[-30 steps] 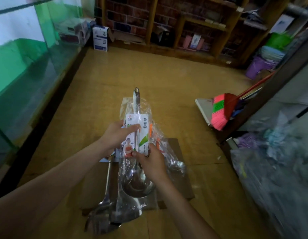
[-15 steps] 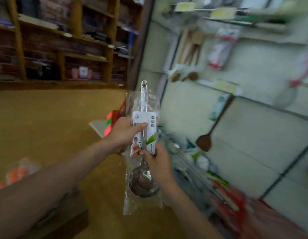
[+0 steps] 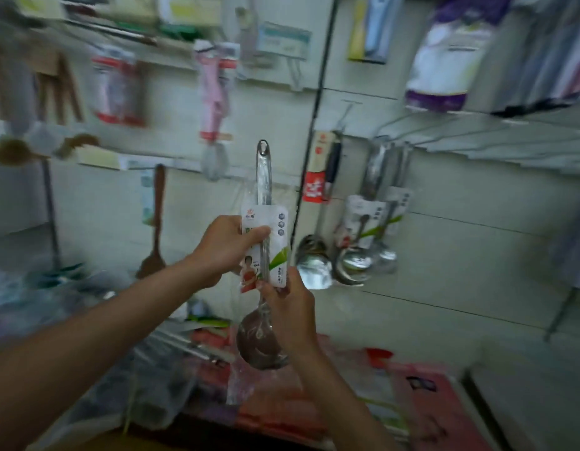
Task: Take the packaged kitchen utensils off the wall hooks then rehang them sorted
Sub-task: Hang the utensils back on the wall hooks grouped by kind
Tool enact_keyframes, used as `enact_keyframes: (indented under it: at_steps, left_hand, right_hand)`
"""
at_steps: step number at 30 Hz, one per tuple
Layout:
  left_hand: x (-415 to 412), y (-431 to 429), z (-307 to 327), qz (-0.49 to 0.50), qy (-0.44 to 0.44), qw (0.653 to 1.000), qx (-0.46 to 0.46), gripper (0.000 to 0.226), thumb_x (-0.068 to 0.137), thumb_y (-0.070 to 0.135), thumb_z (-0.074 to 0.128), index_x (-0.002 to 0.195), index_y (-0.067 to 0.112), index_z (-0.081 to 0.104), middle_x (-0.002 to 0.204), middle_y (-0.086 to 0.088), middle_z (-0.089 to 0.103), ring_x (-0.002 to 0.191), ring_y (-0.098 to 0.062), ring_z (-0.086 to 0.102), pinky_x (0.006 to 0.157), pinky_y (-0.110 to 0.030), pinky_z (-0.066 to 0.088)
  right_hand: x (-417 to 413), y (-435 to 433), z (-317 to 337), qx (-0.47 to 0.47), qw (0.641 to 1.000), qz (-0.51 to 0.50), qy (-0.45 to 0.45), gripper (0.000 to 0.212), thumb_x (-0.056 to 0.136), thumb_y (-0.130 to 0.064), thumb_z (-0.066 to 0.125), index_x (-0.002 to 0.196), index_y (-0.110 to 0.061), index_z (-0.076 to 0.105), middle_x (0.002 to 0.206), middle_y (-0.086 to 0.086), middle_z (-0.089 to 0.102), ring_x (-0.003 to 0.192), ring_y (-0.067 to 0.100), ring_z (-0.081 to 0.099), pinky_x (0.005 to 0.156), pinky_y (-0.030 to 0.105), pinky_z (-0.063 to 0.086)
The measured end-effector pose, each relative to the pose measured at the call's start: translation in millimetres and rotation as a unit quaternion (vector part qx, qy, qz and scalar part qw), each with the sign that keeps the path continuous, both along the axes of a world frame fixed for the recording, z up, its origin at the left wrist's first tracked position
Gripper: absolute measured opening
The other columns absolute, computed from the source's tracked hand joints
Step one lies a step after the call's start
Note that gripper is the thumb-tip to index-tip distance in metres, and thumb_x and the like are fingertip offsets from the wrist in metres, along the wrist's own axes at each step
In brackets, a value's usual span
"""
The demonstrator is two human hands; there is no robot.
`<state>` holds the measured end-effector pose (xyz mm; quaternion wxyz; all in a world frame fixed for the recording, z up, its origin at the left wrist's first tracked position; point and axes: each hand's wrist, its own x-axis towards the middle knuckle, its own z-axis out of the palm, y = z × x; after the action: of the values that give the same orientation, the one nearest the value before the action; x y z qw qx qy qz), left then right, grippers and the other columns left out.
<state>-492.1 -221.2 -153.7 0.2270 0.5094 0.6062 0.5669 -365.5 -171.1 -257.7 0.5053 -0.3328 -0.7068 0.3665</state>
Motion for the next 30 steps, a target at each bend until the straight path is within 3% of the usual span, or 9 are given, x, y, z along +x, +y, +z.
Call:
enact_keyframes:
  at_steps: [3,6,8,12,16,22,26,30]
  left_hand:
    - [49,35,4,-0.032,0.005,0.999,-0.003,0.019,0.093,0.027,0.066,0.091,0.009,0.072,0.081,-0.018,0.074,0.075,-0.042,0.07,0.062,-0.055,0.057]
    - [85,64,8,-0.053,0.016,0.998,-0.005,0.017,0.092,0.027,0.067,0.091,0.01,0.072,0.08,-0.015,0.074,0.073,-0.038,0.071,0.062,-0.054,0.057]
    - [105,81,9,-0.06,0.029,0.998,-0.002,0.018,0.091,0.027,0.068,0.093,0.01,0.073,0.081,-0.014,0.074,0.069,-0.034,0.071,0.059,-0.048,0.057]
    - [139,113,10,-0.085,0.052,0.995,0.026,0.014,0.092,0.027,0.066,0.091,0.014,0.073,0.078,-0.002,0.074,0.06,-0.01,0.068,0.051,-0.023,0.048]
    - [173,140,20,-0.121,0.051,0.99,0.05,0.01,0.092,0.025,0.067,0.091,0.017,0.073,0.067,0.011,0.066,0.051,0.004,0.059,0.048,-0.013,0.041]
    - [206,166,45,-0.133,0.092,0.983,0.09,0.022,0.094,0.027,0.064,0.108,0.013,0.073,0.096,0.0,0.074,0.065,0.001,0.062,0.065,-0.022,0.049]
    - [212,180,60,-0.119,0.095,0.983,0.107,0.023,0.093,0.026,0.065,0.106,0.009,0.073,0.095,-0.006,0.075,0.078,-0.016,0.07,0.074,-0.035,0.057]
    - [211,188,60,-0.11,0.102,0.984,0.099,0.023,0.093,0.026,0.065,0.105,0.008,0.073,0.094,-0.008,0.075,0.076,-0.017,0.07,0.073,-0.037,0.058]
  right_hand:
    - [51,25,1,0.001,0.999,-0.037,0.011,0.017,0.092,-0.025,0.07,0.105,-0.031,0.06,0.085,-0.014,0.071,0.077,0.0,0.068,0.07,0.027,0.056]
    - [85,48,0,0.003,0.997,-0.074,0.019,0.022,0.092,-0.025,0.07,0.114,-0.022,0.063,0.088,-0.016,0.071,0.08,-0.002,0.067,0.069,0.019,0.052]
    - [103,60,-1,0.005,0.995,-0.096,0.021,0.023,0.092,-0.025,0.07,0.114,-0.021,0.064,0.09,-0.018,0.071,0.083,-0.004,0.067,0.071,0.018,0.051]
    - [135,84,0,0.007,0.991,-0.13,0.033,0.025,0.092,-0.025,0.071,0.116,-0.022,0.064,0.09,-0.019,0.071,0.083,-0.006,0.067,0.07,0.014,0.05]
    - [167,104,8,0.025,0.985,-0.164,0.04,0.018,0.093,-0.024,0.069,0.109,-0.022,0.062,0.088,-0.017,0.071,0.08,-0.003,0.067,0.067,0.017,0.05]
    - [198,131,33,0.061,0.98,-0.181,0.056,0.017,0.093,-0.023,0.069,0.107,-0.019,0.061,0.092,-0.01,0.072,0.082,0.002,0.068,0.07,0.026,0.055]
    - [205,147,48,0.088,0.977,-0.189,0.048,0.013,0.093,-0.023,0.069,0.1,-0.023,0.058,0.089,-0.01,0.07,0.081,0.001,0.068,0.067,0.025,0.055]
    - [203,155,47,0.087,0.977,-0.19,0.041,0.014,0.093,-0.025,0.068,0.101,-0.023,0.057,0.09,-0.008,0.07,0.08,0.003,0.067,0.067,0.028,0.055]
